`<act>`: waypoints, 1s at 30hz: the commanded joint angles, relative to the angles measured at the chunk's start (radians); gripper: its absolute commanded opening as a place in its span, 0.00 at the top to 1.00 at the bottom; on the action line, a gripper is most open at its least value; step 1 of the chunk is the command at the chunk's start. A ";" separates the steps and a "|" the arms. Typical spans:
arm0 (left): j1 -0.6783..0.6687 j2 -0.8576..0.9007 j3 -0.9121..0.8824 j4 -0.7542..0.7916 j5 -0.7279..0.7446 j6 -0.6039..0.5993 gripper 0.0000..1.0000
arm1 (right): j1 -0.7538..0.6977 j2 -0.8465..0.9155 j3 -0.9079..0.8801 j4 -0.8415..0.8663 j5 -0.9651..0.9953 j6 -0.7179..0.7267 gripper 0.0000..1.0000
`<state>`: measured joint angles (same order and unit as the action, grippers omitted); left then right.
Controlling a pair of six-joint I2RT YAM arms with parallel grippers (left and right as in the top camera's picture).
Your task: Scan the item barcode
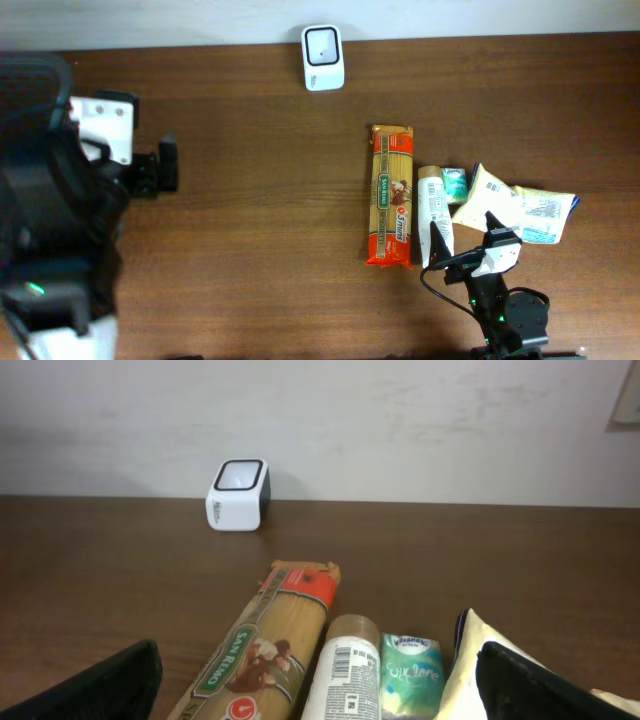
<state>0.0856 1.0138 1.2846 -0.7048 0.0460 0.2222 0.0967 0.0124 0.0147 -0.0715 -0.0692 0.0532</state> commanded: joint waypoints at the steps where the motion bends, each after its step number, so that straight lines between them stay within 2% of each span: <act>1: -0.011 -0.297 -0.496 0.395 0.043 0.015 0.01 | -0.006 -0.009 -0.009 -0.002 0.006 0.006 0.01; 2: -0.011 -0.414 -0.688 0.567 0.048 0.015 0.01 | -0.006 -0.009 -0.009 -0.002 0.006 0.006 0.01; 4: -0.023 -0.570 -0.930 0.750 0.044 0.015 0.01 | -0.006 -0.009 -0.009 -0.002 0.006 0.006 0.01; 7: -0.034 -0.758 -1.144 0.821 0.036 0.016 0.01 | -0.006 -0.009 -0.009 -0.002 0.006 0.006 0.01; 10: -0.034 -0.890 -1.266 0.820 0.033 0.019 0.01 | -0.006 -0.009 -0.009 -0.002 0.006 0.006 0.01; 13: -0.034 -1.006 -1.276 0.685 0.033 0.019 0.01 | -0.006 -0.009 -0.009 -0.002 0.006 0.006 0.01; 16: -0.034 -1.009 -1.276 0.630 0.034 0.018 0.01 | -0.006 -0.009 -0.009 -0.002 0.006 0.006 0.01; 30: -0.033 -1.009 -1.276 0.631 0.034 0.018 0.01 | -0.006 -0.009 -0.009 -0.002 0.006 0.006 0.01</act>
